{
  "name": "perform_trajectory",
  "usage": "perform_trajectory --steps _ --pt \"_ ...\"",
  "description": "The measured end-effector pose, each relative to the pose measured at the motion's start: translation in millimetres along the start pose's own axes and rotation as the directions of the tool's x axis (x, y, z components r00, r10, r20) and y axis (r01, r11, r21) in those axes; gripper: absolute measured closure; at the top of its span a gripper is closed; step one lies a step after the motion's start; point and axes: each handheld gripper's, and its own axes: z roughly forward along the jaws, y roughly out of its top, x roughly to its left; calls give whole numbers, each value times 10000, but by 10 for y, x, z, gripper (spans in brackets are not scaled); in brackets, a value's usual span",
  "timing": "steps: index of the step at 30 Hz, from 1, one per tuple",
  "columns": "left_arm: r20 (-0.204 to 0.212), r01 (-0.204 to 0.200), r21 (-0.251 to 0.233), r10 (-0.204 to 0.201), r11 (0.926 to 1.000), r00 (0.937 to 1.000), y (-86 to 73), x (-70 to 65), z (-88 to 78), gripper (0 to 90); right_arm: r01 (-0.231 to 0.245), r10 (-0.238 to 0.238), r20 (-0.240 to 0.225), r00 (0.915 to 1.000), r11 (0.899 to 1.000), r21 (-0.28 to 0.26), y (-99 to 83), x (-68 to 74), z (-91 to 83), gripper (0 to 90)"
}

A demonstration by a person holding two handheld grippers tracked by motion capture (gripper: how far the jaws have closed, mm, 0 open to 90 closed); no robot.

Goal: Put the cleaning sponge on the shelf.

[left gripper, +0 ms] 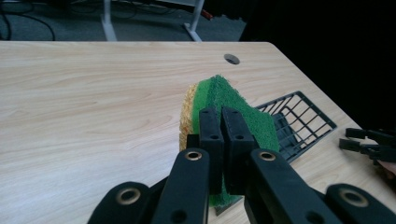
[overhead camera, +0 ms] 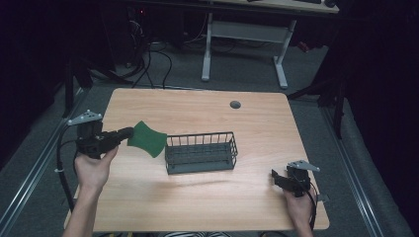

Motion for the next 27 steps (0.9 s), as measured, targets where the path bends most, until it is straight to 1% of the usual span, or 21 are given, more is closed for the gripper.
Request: perform_trajectory --steps 2,5,6,9,14,15,19,20,21,24,27 --pt "58 -18 4 18 10000 10000 19 -15 19 888 2 -2 -1 10000 10000 7 0 0 -1 341" --pt "151 -165 117 164 9998 9998 75 -58 88 888 15 -15 -7 10000 10000 6 0 -1 0 341" --pt "207 -270 187 266 9995 9994 112 -88 139 888 17 -17 -10 10000 10000 10 0 -1 -1 341" --pt "339 -366 258 357 9990 9988 160 -136 221 887 17 -17 -11 10000 10000 11 0 -1 -1 340" --pt "532 -685 428 662 9967 9964 238 -228 372 887 16 -16 -14 10000 10000 12 0 -1 -1 339" --pt "532 -685 428 662 9967 9964 238 -228 372 888 16 -16 -14 10000 10000 12 0 -1 -1 339" --pt "645 -947 589 909 9938 9938 297 -303 507 888 17 -17 -17 10000 10000 11 0 -1 -1 339" --pt "648 -1085 648 1043 9920 9924 314 -327 551 887 17 -17 -18 10000 10000 12 0 -1 -1 339" --pt "696 -1136 687 1088 9912 9916 324 -343 588 887 18 -18 -20 10000 10000 13 0 -1 -1 339" --pt "718 -1403 880 1342 9862 9884 337 -389 706 887 20 -20 -25 10000 10000 14 0 -1 -1 337" --pt "832 -1558 1020 1476 9825 9855 330 -432 808 888 22 -22 -24 10000 10000 20 0 -2 -1 338"
